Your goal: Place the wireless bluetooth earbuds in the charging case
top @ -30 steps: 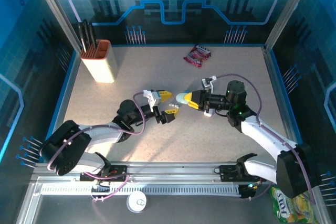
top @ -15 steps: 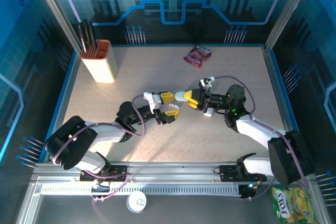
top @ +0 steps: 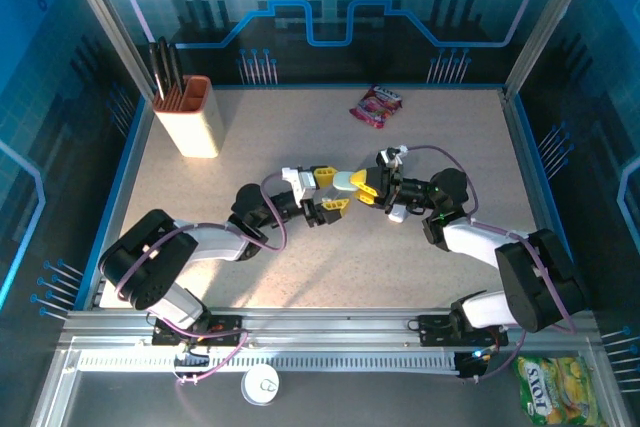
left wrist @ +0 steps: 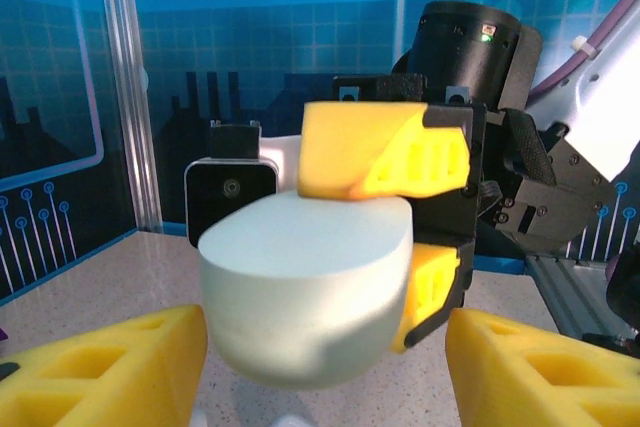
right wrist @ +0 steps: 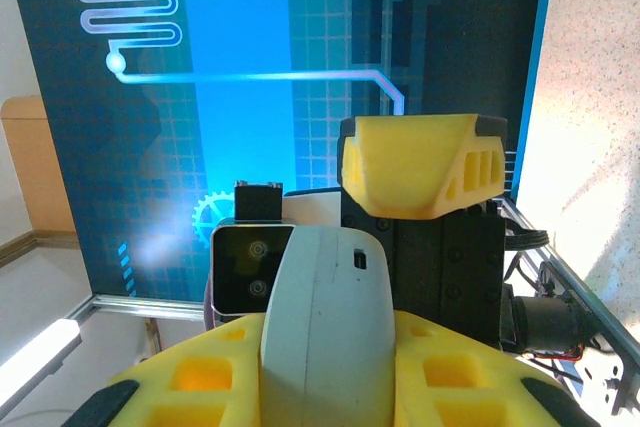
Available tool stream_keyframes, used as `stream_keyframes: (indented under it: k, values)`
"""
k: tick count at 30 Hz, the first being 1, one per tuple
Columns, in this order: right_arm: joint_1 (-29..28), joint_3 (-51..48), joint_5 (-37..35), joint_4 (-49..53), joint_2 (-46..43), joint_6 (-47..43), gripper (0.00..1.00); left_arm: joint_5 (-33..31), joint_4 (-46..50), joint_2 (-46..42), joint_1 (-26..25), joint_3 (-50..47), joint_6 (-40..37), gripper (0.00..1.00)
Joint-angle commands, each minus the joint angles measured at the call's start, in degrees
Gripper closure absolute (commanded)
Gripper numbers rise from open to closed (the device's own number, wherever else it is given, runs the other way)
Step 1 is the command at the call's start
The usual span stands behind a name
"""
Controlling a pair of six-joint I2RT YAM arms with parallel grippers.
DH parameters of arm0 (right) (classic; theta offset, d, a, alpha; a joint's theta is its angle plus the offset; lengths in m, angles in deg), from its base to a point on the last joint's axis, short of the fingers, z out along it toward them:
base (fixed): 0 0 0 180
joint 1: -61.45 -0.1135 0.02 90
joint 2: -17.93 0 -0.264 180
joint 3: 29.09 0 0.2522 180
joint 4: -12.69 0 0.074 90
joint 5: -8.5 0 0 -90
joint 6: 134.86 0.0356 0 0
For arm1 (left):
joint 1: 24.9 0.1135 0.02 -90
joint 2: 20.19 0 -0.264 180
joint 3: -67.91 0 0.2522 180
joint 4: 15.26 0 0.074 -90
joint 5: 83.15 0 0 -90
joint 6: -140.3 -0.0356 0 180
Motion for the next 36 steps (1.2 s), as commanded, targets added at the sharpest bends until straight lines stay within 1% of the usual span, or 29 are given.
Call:
stream_keyframes:
  k: [1, 4, 10, 12, 13, 18, 27, 34, 36]
  values:
    - [-0.27, -0.34, 0.47, -3.63, 0.54, 0.46, 0.93, 2.46, -1.94, 0.51, 0.33, 1.92, 1.21, 0.42]
    - [-0.39, -0.19, 0.14, -5.07, 0.98, 1.43, 0.94, 3.59, -1.99, 0.86, 0.28, 2.46, 1.7, 0.46]
    - [-0.86, -0.19, 0.22, -4.63, 1.15, 0.94, 0.94, 4.56, -1.95, 1.19, 0.36, 2.83, 2.59, 0.48]
    - [-0.97, -0.32, 0.27, -4.53, 1.28, 0.76, 0.94, 4.9, -1.94, 1.2, 0.34, 3.05, 3.04, 0.53]
    - [-0.97, -0.36, 0.27, -4.25, 1.29, 0.55, 0.94, 5.07, -1.94, 1.18, 0.35, 3.14, 3.21, 0.54]
    - [-0.95, -0.24, 0.42, -3.49, 1.32, -0.19, 0.93, 5.85, -1.9, 1.17, 0.32, 3.63, 4.19, 0.51]
    - [-1.0, -0.1, 0.39, -2.76, 1.32, -0.86, 0.93, 6.5, -1.94, 1.34, 0.3, 3.88, 5.13, 0.5]
    - [-0.97, 0.01, 0.6, -1.36, 1.18, -2.2, 0.93, 7.72, -1.94, 1.78, 0.39, 4.67, 7.03, 0.51]
    - [-0.97, 0.1, 0.58, -1.27, 1.13, -2.21, 0.93, 7.99, -1.95, 2.0, 0.39, 4.8, 7.16, 0.54]
